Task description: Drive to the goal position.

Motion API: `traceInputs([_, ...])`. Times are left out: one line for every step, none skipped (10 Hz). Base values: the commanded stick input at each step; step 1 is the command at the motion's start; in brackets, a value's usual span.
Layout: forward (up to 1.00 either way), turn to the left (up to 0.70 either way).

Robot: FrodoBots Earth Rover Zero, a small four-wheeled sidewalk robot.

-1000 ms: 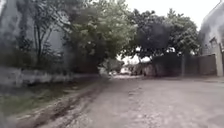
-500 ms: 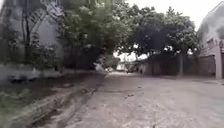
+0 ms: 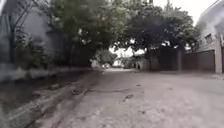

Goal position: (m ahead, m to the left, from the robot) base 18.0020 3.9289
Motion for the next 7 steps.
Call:
traceInputs([0.70, 0.00])
traceInputs([0.70, 0.00])
traceInputs([0.70, 0.00])
traceInputs([0.70, 0.00])
traceInputs([0.70, 0.00])
traceInputs([0.70, 0.00])
traceInputs([0.70, 0.00])
